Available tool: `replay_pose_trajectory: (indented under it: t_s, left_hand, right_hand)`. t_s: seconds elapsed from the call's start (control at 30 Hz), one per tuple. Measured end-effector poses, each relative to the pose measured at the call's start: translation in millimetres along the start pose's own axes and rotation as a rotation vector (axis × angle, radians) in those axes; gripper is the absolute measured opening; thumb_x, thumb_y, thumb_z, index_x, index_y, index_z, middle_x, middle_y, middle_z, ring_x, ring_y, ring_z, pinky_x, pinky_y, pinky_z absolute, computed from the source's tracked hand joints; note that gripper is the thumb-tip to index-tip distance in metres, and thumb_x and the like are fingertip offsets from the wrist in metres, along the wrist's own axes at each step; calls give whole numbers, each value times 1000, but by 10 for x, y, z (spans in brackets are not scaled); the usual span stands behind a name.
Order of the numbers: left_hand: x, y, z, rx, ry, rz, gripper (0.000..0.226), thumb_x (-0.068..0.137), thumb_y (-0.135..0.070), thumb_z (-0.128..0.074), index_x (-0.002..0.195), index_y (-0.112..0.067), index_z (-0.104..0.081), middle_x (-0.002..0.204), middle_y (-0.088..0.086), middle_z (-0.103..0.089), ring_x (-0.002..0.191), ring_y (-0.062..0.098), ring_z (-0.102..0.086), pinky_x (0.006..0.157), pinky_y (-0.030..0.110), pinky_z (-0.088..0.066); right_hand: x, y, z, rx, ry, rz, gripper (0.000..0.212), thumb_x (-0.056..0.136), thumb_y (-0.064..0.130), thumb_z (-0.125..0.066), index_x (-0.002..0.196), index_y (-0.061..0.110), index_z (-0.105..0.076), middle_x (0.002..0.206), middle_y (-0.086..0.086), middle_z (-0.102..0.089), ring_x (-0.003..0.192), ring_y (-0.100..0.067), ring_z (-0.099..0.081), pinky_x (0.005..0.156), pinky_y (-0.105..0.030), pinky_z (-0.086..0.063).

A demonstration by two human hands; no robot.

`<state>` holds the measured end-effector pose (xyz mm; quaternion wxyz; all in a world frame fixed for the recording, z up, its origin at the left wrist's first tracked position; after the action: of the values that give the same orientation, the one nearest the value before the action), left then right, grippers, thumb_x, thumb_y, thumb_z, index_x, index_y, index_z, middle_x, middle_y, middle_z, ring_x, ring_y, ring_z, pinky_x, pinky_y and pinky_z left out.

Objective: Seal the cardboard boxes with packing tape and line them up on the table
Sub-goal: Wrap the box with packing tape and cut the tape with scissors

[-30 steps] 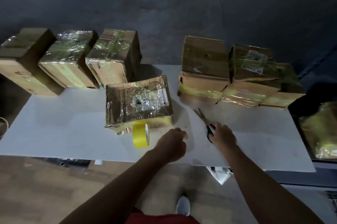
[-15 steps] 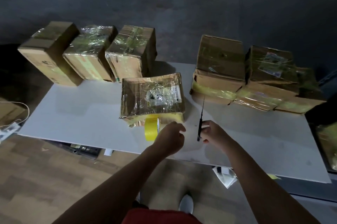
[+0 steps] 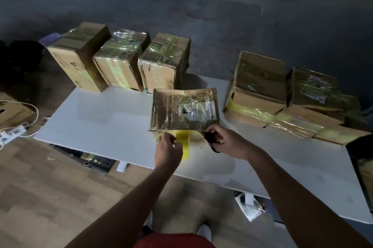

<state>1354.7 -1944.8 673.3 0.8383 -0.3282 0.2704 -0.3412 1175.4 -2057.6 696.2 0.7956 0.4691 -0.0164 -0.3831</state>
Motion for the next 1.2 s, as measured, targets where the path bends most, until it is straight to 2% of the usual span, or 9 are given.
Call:
replay_pose_trajectory:
  t_s: [0.1,0.2,0.27,0.4,0.57,0.77,0.97,1.1,1.2]
  left_hand:
    - [70,119,19,-44,99,31,41,90,-15,-59,125,-5,-41,115,15,-56,106,31,-55,87,36,-43]
    - [119,133,16,-123,161,46,60,90,-21,-64,138,-8,-31,112,14,-65,103,32,-59,87,37,-47]
    - [143,146,-3,-144,165,57,65,88,-20,-66,140,-9,-29,105,11,-68,97,32,-61,84,39,-49]
    - [162,204,-25,-140,185,77,68,87,-13,-65,142,-13,-26,89,6,-71,85,28,-64,72,36,-49]
    - [212,218,16,-97,212,47,63,89,-7,-60,143,-13,-28,104,16,-65,94,33,-60,78,38,-49]
    - [233,226,26,-71,233,31,63,90,-4,-57,144,-13,-27,100,15,-64,93,34,-60,80,40,-49]
    - [249,223,20,-88,239,28,59,90,-1,-57,141,-9,-30,100,15,-64,93,32,-58,83,40,-49]
    - [251,213,20,-83,234,24,58,89,0,-58,140,-8,-31,96,12,-63,90,30,-57,82,38,-47]
    - [240,202,28,-95,240,32,57,89,-1,-59,139,-9,-32,92,9,-62,85,32,-59,79,40,-50]
  right_hand:
    - [43,101,17,-145,78,-20,36,89,12,-62,119,31,-52,97,14,-61,88,-3,-59,70,-19,-46]
    - [53,126,48,-142,103,-54,36,90,12,-61,120,30,-54,100,7,-68,93,-10,-65,81,-28,-51]
    - [50,128,100,-111,104,-91,34,90,12,-62,116,32,-57,94,11,-71,92,-2,-66,83,-27,-51]
    - [39,135,231,-212,130,-140,35,84,26,-72,116,37,-60,90,19,-68,89,3,-62,80,-23,-47]
    - [-8,146,336,-265,164,-175,47,74,43,-79,117,35,-62,105,16,-64,95,-3,-59,80,-21,-45]
    - [-4,112,405,-280,203,-194,43,75,46,-77,115,38,-65,104,20,-66,94,-2,-60,83,-22,-46]
    - [-17,85,488,-310,215,-208,40,77,45,-76,115,39,-66,91,27,-64,85,4,-58,70,-18,-42]
    - [86,108,460,-290,228,-225,37,74,50,-75,109,39,-68,94,16,-71,90,-12,-65,79,-28,-52]
    - [173,205,383,-302,264,-227,37,75,50,-75,108,32,-70,93,9,-71,85,-12,-64,72,-26,-50]
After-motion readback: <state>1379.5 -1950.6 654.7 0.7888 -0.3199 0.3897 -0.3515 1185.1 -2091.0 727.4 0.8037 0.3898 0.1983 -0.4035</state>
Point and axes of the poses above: each hand's wrist, its own x-axis towards the middle knuckle, its own z-axis out of the back of the hand, y = z × x, the point moved 2 cm from there along x, towards the middle knuckle
